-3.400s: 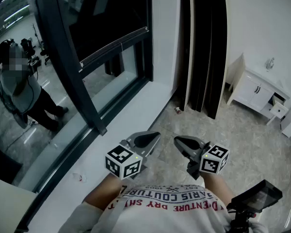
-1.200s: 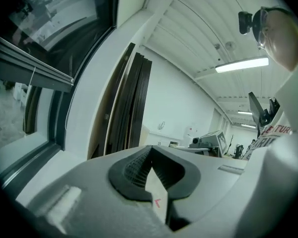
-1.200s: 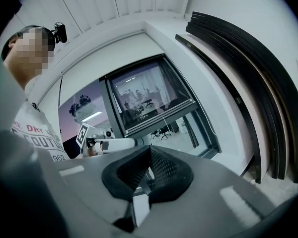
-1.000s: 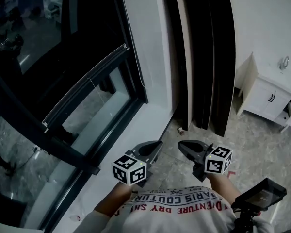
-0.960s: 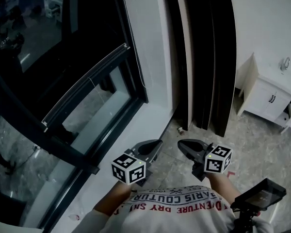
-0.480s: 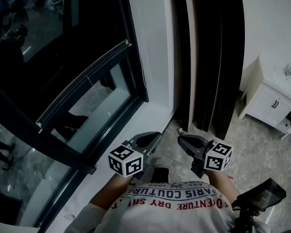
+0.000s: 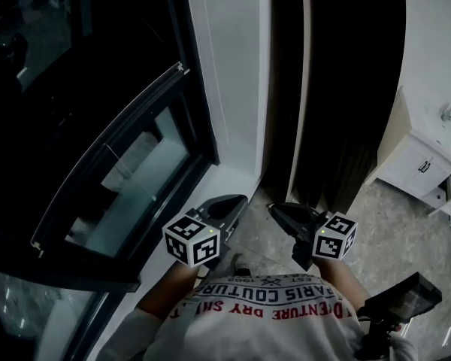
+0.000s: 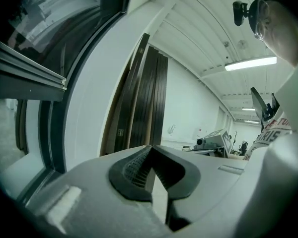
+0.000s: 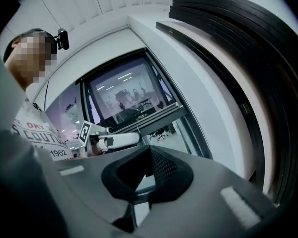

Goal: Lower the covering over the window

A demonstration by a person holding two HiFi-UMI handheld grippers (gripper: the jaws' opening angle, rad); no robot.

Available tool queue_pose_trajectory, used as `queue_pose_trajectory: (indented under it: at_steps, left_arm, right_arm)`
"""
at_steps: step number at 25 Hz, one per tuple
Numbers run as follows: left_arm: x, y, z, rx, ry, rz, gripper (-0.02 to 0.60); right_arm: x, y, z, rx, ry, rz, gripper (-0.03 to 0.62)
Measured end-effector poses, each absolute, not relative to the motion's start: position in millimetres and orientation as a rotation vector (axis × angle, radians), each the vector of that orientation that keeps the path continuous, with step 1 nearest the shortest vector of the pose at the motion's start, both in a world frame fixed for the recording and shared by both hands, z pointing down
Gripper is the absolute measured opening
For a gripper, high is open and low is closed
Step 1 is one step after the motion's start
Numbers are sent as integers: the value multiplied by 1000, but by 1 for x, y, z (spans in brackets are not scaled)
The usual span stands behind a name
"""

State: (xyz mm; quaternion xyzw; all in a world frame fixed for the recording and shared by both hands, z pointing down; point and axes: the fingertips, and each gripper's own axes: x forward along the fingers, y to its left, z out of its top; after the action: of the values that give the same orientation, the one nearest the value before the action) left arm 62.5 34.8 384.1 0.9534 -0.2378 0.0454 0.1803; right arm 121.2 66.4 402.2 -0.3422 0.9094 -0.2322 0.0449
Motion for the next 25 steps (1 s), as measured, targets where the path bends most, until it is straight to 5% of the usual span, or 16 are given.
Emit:
queue_pose_trajectory:
  at_steps: [12, 25]
  left_arm:
    - [-11, -154, 377, 2711, -890, 80, 3]
    - [-29, -210, 372, 2719, -994, 95, 3]
  right_arm:
    - [72, -127, 372, -1010, 2883, -552, 6]
    - [62, -197, 382, -988, 2947, -463, 6]
